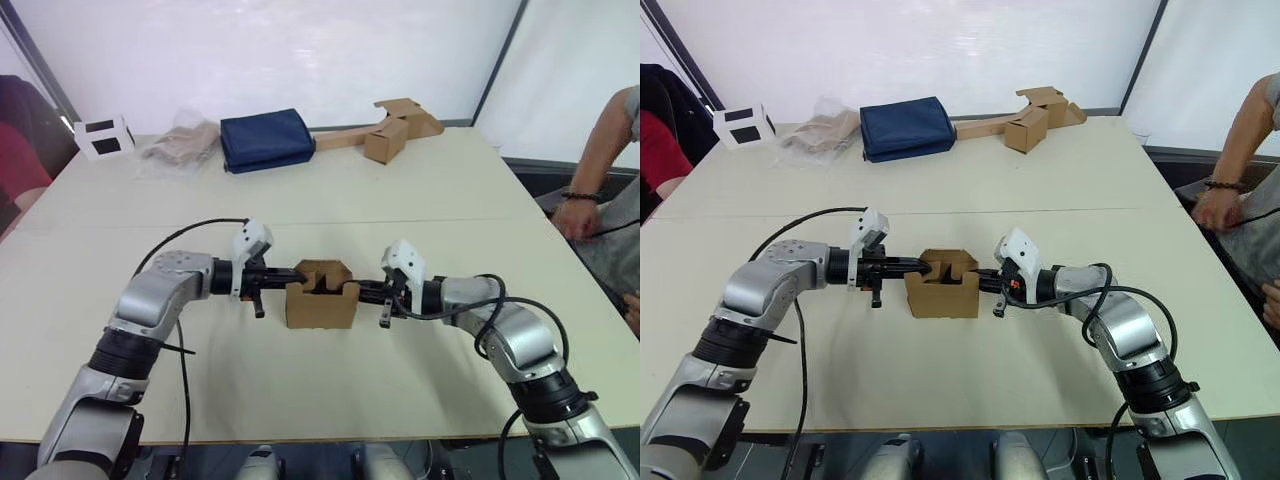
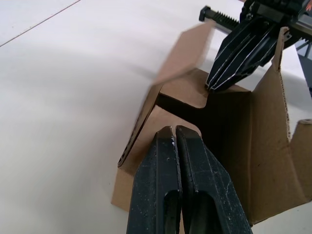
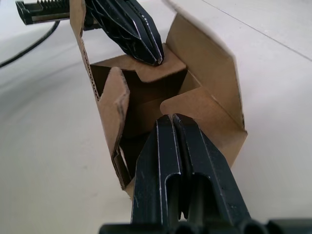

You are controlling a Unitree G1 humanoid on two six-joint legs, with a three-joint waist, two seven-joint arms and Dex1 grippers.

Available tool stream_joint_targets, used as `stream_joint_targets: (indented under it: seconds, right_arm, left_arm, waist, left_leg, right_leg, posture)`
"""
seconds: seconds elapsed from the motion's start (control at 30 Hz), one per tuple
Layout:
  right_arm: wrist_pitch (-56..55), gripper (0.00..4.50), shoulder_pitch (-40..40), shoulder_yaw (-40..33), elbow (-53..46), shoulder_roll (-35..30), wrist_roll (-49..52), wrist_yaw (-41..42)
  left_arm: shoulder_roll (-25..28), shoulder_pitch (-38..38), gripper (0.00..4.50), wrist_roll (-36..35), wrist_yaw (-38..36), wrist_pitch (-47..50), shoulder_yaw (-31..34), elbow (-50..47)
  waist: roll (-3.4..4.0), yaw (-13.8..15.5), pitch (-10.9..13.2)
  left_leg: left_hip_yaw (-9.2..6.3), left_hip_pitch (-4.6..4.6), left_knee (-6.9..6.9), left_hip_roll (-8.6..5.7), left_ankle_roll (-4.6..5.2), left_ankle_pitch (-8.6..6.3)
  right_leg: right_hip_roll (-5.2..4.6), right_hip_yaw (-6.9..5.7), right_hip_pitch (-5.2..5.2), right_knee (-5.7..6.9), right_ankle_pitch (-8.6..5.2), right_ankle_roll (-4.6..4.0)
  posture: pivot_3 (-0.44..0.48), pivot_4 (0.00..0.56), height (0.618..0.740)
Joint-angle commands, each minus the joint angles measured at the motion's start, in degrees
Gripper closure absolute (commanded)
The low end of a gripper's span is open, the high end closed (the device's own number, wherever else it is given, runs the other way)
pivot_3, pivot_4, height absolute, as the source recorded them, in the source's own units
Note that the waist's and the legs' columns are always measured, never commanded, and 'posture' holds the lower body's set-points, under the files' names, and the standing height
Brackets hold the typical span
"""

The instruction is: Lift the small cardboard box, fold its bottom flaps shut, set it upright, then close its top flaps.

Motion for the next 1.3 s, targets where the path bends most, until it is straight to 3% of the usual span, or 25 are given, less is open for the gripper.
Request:
stream_joint_targets:
  seconds: [0.03, 0.43, 0.63, 0.83, 0.93, 1.13, 1.3]
  right_arm:
    - [-1.7, 4.5, -1.24, 0.61, 2.16, -0.18, -2.29, -0.06]
    - [3.38, 4.5, -1.81, -7.64, -4.5, -1.41, 5.72, 0.22]
    - [10.08, 4.5, -2.97, -13.22, -12.55, -3.29, 13.49, -0.95]
    - [18.4, 4.5, -1.5, -10.88, -23.21, -5.17, 21.31, -1.74]
    - [17.97, 4.5, 0.49, -5.55, -25.89, -5.29, 18.36, -3.36]
    - [13.7, 4.5, 0.85, 1.93, -22.99, -4.76, 8.99, -7.31]
    - [11.38, 4.5, -0.23, 3.27, -20.25, -3.17, 6.21, -8.36]
  left_arm:
    - [-0.14, -0.07, 4.42, 0.33, -0.25, -1.04, 0.18, -0.54]
    - [3.18, -4.22, 4.42, -5.23, -3.52, 4.31, 6.69, 2.93]
    - [2.67, -9.19, 4.42, 0.25, -3.99, -1.04, 4.67, 14.24]
    - [-2.85, -12.2, 4.42, 7.3, -3.15, -10.54, 1.1, 28.34]
    - [-4.97, -13.29, 4.42, 9.13, -3.93, -13.27, 0.5, 33.28]
    - [-6.75, -13.43, 4.42, 9.79, -6.03, -13.67, 1.15, 34.64]
    - [-7.02, -12.52, 4.42, 9.5, -6.91, -12.61, 1.62, 32.97]
  waist:
    - [0.0, 0.0, 0.0]
    - [0.0, 0.04, 0.01]
    - [0.0, 0.04, 0.01]
    - [-0.01, 0.09, 0.01]
    - [-0.02, 0.05, 0.01]
    - [-0.02, 0.0, 0.01]
    - [-0.02, 0.0, 0.01]
  left_leg:
    - [0.0, 0.0, 0.0, 0.0, 0.0, 0.0]
    - [-0.02, -0.02, 0.0, 0.0, 0.0, 0.0]
    - [-0.03, -0.02, 0.0, 0.0, 0.0, 0.0]
    - [-0.05, -0.03, 0.0, -0.01, 0.0, 0.0]
    - [-0.06, -0.07, 0.01, -0.01, 0.0, 0.0]
    - [-0.06, -0.07, 0.01, -0.01, 0.0, 0.0]
    - [-0.06, -0.07, 0.0, -0.01, 0.0, 0.0]
  right_leg:
    - [0.0, 0.0, 0.0, 0.0, 0.0, 0.0]
    - [0.0, -0.02, -0.01, 0.0, 0.0, 0.0]
    - [0.0, -0.03, 0.0, 0.0, 0.0, 0.0]
    - [0.0, -0.05, 0.0, -0.02, 0.0, 0.0]
    - [0.0, -0.06, -0.02, -0.03, 0.0, 0.0]
    - [0.0, -0.06, -0.05, -0.01, 0.0, 0.0]
    - [0.0, -0.05, -0.05, -0.02, 0.0, 0.0]
  posture:
    - [0.0, 0.15, 0.74]
    - [0.0, 0.15, 0.74]
    - [0.0, 0.15, 0.74]
    - [0.0, 0.15, 0.74]
    - [0.0, 0.15, 0.74]
    - [0.0, 0.15, 0.74]
    - [0.0, 0.15, 0.74]
